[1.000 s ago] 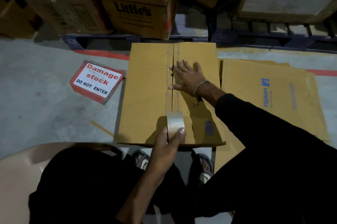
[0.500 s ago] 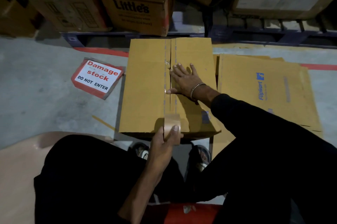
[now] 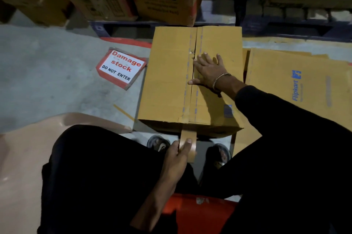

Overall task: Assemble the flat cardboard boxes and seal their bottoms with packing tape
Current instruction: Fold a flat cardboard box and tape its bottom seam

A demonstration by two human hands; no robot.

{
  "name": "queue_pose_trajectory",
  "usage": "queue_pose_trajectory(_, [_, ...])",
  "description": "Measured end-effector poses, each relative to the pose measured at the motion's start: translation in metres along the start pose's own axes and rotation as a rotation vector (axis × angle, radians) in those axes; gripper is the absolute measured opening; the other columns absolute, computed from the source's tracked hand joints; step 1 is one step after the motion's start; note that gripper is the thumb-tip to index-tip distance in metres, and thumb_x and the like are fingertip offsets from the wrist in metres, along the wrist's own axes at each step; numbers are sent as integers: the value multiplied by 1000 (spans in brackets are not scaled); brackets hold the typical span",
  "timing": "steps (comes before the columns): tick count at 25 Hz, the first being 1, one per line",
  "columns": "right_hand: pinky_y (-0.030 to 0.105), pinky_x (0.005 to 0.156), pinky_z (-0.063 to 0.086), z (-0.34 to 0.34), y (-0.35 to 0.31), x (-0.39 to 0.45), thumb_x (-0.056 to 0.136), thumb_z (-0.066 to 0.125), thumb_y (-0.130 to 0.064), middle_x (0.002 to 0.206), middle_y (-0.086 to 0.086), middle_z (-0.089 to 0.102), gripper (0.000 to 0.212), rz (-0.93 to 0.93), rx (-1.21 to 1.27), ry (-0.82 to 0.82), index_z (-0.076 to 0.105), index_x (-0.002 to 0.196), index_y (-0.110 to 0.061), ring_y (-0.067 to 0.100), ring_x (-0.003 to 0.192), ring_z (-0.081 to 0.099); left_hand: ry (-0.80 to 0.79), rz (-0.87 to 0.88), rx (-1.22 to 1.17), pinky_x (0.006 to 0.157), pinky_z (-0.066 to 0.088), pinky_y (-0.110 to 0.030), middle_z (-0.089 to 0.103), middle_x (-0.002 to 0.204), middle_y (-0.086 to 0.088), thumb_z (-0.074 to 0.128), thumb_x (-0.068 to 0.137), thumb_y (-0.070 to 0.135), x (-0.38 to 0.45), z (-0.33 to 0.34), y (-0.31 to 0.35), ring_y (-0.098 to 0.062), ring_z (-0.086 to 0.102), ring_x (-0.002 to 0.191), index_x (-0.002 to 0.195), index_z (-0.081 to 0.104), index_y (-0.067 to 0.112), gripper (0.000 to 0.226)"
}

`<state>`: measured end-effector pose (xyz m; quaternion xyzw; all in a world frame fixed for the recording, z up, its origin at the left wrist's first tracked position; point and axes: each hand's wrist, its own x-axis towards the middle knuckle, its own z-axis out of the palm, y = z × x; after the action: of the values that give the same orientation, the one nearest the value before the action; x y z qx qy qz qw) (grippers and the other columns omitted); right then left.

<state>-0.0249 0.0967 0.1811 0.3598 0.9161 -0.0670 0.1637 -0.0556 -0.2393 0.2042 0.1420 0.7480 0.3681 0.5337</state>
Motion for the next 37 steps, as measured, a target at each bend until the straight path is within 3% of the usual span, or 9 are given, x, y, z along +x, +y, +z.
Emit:
queue_pose_trajectory(3, [66, 121, 1, -3, 3, 2, 86, 29, -90, 174, 3, 2, 105, -7, -38, 40, 17, 164, -21, 26, 159, -6, 49, -38, -26, 75, 48, -34, 72, 89, -3, 68, 88, 53, 13, 1, 3, -23, 68, 86, 96, 69, 14, 40])
queue_pose_trajectory(7, [62, 125, 1, 7, -18, -33, 99, 9, -76, 173, 4, -4, 89, -188, -129, 64, 5, 166, -17, 23, 160, -2, 59, -142, -120, 66, 45, -26, 68, 99, -4, 69, 96, 23, 29, 0, 31, -17, 61, 86, 107, 68, 17, 13])
queue_pose_trajectory(10, [60, 125, 4, 29, -52, -76, 100, -2, -71, 172, 8, -10, 88, -188, -138, 50, -7, 164, -10, 25, 160, -3, 53, -163, -148, 62, 43, -25, 66, 102, -4, 65, 101, 24, 42, 3, 32, -15, 58, 84, 111, 65, 19, 11])
queue_pose_trajectory(15, [60, 122, 19, 64, -77, -111, 107, 11, -58, 173, 9, 9, 76, -216, -3, 206, 11, 165, -9, 27, 160, 8, 105, -14, -128, 63, 42, -13, 64, 115, -1, 61, 105, 19, 67, 11, 33, -12, 60, 94, 128, 62, 7, 26])
queue_pose_trajectory(21, [56, 125, 16, 67, -76, -114, 109, 14, -46, 173, 3, 6, 65, -253, 32, 209, 9, 166, -15, 22, 160, 7, 88, -55, -121, 64, 42, -28, 68, 123, -12, 63, 103, 22, 76, 8, 39, -20, 59, 90, 130, 63, 4, 32])
queue_pose_trajectory(28, [53, 126, 17, 78, -74, -117, 106, 5, -48, 173, 3, 2, 68, -264, -16, 180, 2, 166, -17, 22, 160, 5, 111, -75, 27, 70, 41, -30, 65, 86, -5, 61, 104, 35, 69, 5, 14, -23, 59, 80, 86, 65, 14, 28])
queue_pose_trajectory(33, [54, 127, 12, 67, -73, -115, 105, 5, -52, 173, 2, -3, 70, -290, 7, 70, -2, 166, -18, 21, 160, -1, 183, -188, -96, 67, 44, -30, 67, 91, -8, 74, 95, 33, 70, -5, 12, -24, 60, 77, 90, 66, 12, 23])
queue_pose_trajectory(35, [54, 126, 13, 45, -69, -108, 109, 22, -50, 173, 4, 13, 65, -302, 192, -17, 10, 166, -21, 20, 158, 14, 189, -191, -142, 69, 45, -31, 68, 92, -9, 76, 93, 30, 71, -7, 12, -24, 60, 76, 90, 67, 11, 21])
queue_pose_trajectory(37, [52, 114, 37, 23, -60, -101, 107, 38, -44, 149, 5, 56, 52, -192, 431, 103, 43, 155, -27, 22, 135, 54, 164, -184, -202, 67, 48, -29, 68, 110, -11, 76, 93, 26, 71, -9, 14, -24, 63, 85, 112, 65, 16, 24])
